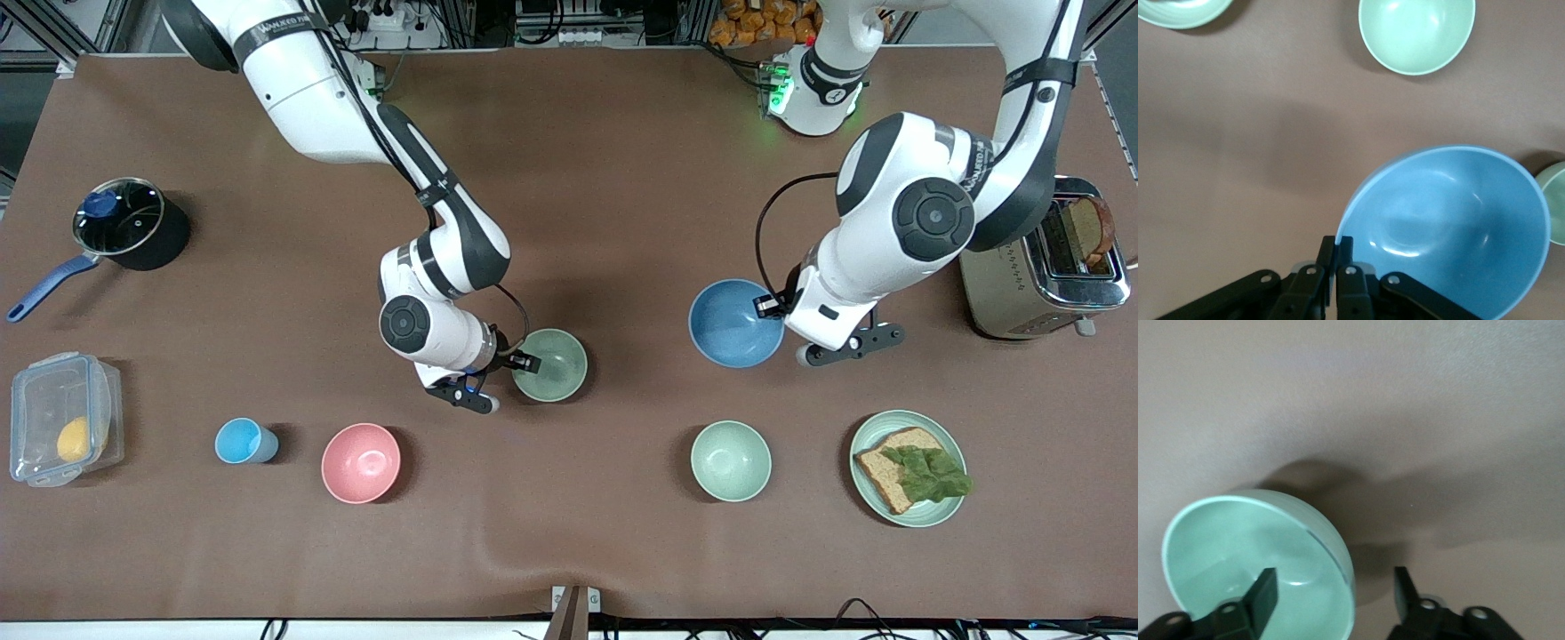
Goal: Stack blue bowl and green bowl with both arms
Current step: 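Carry the green bowl with the right gripper while the left gripper carries the blue bowl, then lower the blue bowl into the green bowl with the left gripper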
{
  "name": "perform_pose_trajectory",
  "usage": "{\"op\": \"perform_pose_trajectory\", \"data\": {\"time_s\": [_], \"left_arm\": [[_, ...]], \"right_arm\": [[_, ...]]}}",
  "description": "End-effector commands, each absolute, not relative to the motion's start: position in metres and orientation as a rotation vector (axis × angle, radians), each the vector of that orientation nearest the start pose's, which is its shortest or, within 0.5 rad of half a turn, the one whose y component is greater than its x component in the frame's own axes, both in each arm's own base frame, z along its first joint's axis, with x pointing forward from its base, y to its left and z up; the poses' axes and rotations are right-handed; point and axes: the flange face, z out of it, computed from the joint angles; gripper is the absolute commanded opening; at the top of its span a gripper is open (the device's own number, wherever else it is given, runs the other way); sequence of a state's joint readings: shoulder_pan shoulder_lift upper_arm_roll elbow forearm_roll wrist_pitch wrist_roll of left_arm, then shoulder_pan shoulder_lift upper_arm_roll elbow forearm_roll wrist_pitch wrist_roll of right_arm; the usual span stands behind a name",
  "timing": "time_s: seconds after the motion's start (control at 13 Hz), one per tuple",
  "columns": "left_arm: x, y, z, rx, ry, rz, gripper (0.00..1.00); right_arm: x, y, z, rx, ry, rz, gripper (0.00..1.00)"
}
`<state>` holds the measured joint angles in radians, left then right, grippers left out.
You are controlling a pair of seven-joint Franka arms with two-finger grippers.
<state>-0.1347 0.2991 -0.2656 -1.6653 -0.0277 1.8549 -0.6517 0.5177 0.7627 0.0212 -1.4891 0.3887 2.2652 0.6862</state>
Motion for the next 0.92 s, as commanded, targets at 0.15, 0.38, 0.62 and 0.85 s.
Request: {"op": "perform_pose_trajectory", "data": {"time_s": [0.15,0.38,0.62,0.85], "left_arm": [[0.598,-0.325,0.424,-3.152,-0.673,0.257,0.0],[0.603,-0.37,0.397,-3.168,-0.837,0.21,0.0],[0.596,-0.407,0.364,-3.181,-0.919,0.184,0.0],[0.585,-0.432,0.349,-3.177,-0.965,0.184,0.0]], "right_arm": [[0.637,0.342,0.249,-2.691,0.978,0.326,1.0],[0.651,0.317,0.24,-2.606,1.189,0.311,1.0],[0.642,0.324,0.229,-2.63,1.188,0.307,1.0],[0.632,0.334,0.214,-2.557,1.285,0.213,1.0]]}}
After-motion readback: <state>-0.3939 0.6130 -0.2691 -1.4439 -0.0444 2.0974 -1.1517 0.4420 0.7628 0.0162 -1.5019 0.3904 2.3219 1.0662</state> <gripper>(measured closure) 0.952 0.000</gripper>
